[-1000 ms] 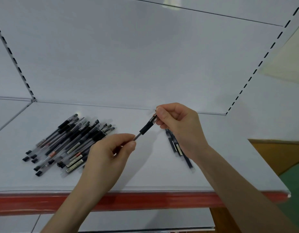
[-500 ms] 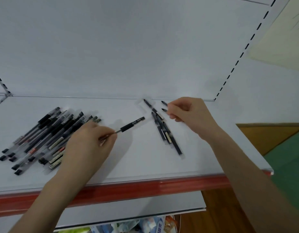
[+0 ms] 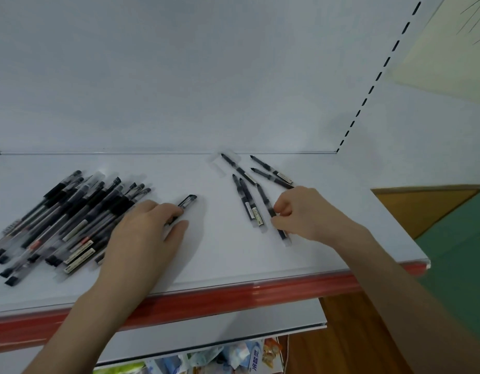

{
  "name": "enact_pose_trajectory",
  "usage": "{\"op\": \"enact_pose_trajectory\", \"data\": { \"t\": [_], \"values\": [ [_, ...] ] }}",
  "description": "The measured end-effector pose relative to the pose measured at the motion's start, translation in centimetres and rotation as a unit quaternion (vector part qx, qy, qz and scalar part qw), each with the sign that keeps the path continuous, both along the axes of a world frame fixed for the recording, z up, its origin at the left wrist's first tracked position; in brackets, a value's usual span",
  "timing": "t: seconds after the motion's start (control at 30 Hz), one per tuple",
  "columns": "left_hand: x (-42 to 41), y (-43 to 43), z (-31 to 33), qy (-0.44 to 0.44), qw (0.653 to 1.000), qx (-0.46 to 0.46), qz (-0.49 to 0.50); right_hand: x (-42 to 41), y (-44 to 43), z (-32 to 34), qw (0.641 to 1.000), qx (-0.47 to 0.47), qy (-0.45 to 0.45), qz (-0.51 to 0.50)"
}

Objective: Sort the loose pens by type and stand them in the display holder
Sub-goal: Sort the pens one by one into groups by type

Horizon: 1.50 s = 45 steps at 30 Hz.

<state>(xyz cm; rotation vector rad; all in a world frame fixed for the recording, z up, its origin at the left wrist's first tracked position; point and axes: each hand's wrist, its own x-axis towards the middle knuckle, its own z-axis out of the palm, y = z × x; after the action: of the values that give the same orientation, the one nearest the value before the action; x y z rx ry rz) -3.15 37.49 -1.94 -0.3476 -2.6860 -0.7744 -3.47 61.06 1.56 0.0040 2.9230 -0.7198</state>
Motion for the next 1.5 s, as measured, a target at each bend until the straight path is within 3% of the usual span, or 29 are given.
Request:
{"op": "enact_pose_trajectory", "data": {
  "t": [0.1, 0.17, 0.23, 0.33, 0.4, 0.5, 0.57, 0.67, 0.87, 0.93, 1.03, 1.1, 1.2, 1.5],
  "values": [
    [0.1, 1.8, 1.2, -0.04, 0.99, 0.131, -0.036, 0.9, -0.3, 0.8, 0.985, -0.156, 0.06, -0.042],
    [0.1, 3.5, 2.2, -0.108, 0.965, 0.228, -0.071, 1.8, -1.2, 1.4, 0.959, -0.278, 0.046, -0.014],
    [0.1, 5.2, 2.9, -0.14, 0.942, 0.288, -0.102, 2.6, -2.3, 1.5, 0.947, -0.317, 0.017, 0.035],
    [-0.1, 6.4, 3.2, -0.132, 0.933, 0.313, -0.115, 2.8, -2.1, 1.7, 0.951, -0.303, 0.011, 0.065],
    [-0.4, 6.1, 3.2, -0.142, 0.926, 0.334, -0.106, 2.0, -0.1, 1.9, 0.958, -0.281, 0.056, 0.01],
    [-0.6, 5.5, 3.3, -0.193, 0.9, 0.38, -0.093, 0.6, 3.6, 1.9, 0.977, -0.137, 0.126, -0.103],
    [-0.6, 5.2, 3.3, -0.194, 0.902, 0.377, -0.087, 0.2, 4.8, 1.2, 0.988, -0.064, 0.086, -0.114],
    [-0.4, 5.0, 3.2, -0.175, 0.923, 0.335, -0.075, -0.1, 4.7, -0.2, 0.994, -0.056, 0.01, -0.096],
    [-0.3, 4.8, 3.2, -0.165, 0.932, 0.311, -0.082, -0.7, 3.3, -1.0, 0.997, -0.046, 0.035, -0.057],
    [-0.3, 4.5, 3.3, -0.156, 0.935, 0.307, -0.088, -1.0, 2.1, -0.1, 0.98, -0.168, 0.086, -0.067],
    [0.1, 4.0, 3.7, -0.151, 0.936, 0.3, -0.103, -1.2, 0.1, 2.3, 0.877, -0.454, 0.133, -0.083],
    [0.5, 3.6, 4.0, -0.143, 0.934, 0.304, -0.117, -1.3, -1.0, 3.7, 0.828, -0.54, 0.137, -0.062],
    [0.9, 3.2, 4.3, -0.134, 0.927, 0.324, -0.132, -1.4, -2.6, 5.0, 0.801, -0.58, 0.144, -0.03],
    [1.3, 2.1, 4.6, -0.108, 0.93, 0.331, -0.117, -1.0, -5.2, 5.3, 0.833, -0.532, 0.147, 0.041]
  ]
}}
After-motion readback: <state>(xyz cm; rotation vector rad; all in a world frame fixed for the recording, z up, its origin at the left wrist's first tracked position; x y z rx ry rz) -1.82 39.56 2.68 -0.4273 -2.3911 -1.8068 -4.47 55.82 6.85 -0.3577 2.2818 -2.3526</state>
